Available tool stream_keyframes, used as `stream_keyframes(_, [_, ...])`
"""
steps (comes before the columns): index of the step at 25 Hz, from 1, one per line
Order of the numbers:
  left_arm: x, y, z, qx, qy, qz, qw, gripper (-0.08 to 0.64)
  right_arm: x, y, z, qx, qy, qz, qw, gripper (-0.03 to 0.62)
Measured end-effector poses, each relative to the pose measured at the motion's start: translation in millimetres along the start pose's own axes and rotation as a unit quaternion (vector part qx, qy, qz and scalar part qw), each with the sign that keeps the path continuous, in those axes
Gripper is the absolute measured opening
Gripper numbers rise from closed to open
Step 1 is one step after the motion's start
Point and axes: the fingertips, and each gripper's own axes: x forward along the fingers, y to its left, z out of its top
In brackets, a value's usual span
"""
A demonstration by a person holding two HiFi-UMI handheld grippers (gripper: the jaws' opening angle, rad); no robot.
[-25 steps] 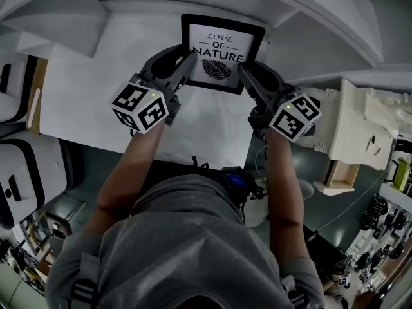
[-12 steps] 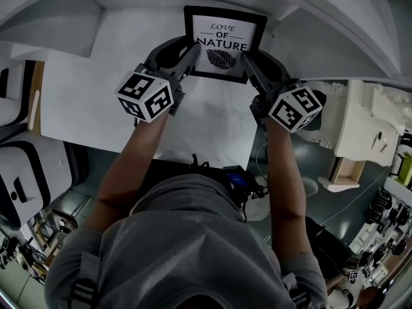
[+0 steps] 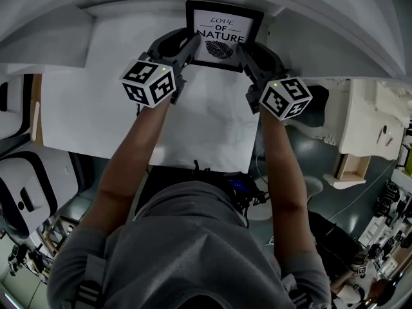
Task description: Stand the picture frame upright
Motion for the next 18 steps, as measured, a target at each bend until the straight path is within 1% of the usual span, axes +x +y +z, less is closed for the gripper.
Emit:
stream_keyframes(6, [26, 13, -6, 0.011, 0.009, 0.002, 0.9999, 0.108, 10, -22, -7, -0.013, -0.003, -0.04, 0.999, 0.11])
stream_keyframes(10, [41, 21, -7, 0.011, 0.003, 0.011, 0.9999, 0.109, 17, -39, -14, -0.018, 0.0, -0.081, 0.997, 0.112])
stream_keyframes(13, [51, 25, -4, 0.023, -0.004, 0.017, 0.9996, 0.109, 23, -48, -15, -0.017, -0.005, -0.092, 0.996, 0.111])
stream_keyframes(16, [59, 30, -6, 0.026, 0.001, 0.02, 0.9995, 0.109, 27, -57, -17, -0.017, -0.008, -0.111, 0.994, 0.112])
stream_keyframes(18, [64, 34, -9, 0.031, 0.003, 0.03, 0.9991, 0.109, 32, -62, -18, -0.017, -0.006, -0.125, 0.992, 0.112])
